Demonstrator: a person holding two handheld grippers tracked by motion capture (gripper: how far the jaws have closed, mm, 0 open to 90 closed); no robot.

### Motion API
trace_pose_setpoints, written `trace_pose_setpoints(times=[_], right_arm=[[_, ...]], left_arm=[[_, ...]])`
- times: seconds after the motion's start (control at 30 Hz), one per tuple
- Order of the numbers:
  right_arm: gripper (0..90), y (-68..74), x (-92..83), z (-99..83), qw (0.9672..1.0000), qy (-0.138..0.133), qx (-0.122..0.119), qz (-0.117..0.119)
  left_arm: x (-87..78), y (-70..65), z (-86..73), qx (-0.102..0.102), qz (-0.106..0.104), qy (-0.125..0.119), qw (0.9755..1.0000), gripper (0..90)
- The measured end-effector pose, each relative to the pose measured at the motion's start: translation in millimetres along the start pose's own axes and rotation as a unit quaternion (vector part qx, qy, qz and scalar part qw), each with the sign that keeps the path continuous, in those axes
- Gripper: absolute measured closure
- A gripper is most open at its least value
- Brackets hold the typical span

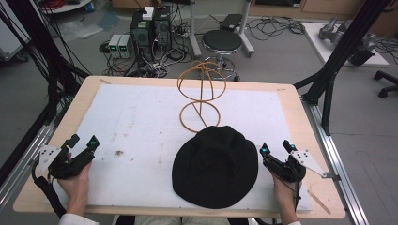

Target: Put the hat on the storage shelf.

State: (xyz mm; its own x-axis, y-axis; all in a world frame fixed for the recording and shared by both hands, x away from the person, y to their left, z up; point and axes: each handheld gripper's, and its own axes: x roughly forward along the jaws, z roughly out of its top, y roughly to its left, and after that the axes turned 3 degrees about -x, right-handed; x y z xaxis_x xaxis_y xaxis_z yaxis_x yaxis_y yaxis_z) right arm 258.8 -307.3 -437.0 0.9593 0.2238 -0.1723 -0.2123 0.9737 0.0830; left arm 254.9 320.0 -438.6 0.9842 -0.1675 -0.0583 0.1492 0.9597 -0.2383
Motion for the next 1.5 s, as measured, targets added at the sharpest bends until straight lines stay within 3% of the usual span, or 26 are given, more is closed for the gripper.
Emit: trace_pose_setpoints(times=[0.2, 0.63, 0.97, 1.5], right_arm=[[16.4, 10.0, -8.1, 9.3, 0.9986, -0.033, -0.011, 0.04], [16.5, 21.9, -17.3, 21.3, 0.9941, -0.039, 0.004, 0.101], [16.1, 32.5, -23.2, 25.2, 0.981, -0.054, -0.005, 0.186], [16.1, 57.0, -24.9, 26.7, 0.9679, -0.038, -0.036, 0.246]], left_arm=[[0.1, 0.2, 0.1, 0.0, 0.002, -0.002, 1.0, 28.0], [0.0, 1.2, 0.0, -0.001, 0.009, 0.001, 1.0, 28.0], [-0.1, 0.9, -0.1, 0.0, 0.01, 0.0, 0.9999, 28.0], [-0.6, 1.8, 0.0, -0.005, 0.012, -0.001, 0.9999, 28.0]])
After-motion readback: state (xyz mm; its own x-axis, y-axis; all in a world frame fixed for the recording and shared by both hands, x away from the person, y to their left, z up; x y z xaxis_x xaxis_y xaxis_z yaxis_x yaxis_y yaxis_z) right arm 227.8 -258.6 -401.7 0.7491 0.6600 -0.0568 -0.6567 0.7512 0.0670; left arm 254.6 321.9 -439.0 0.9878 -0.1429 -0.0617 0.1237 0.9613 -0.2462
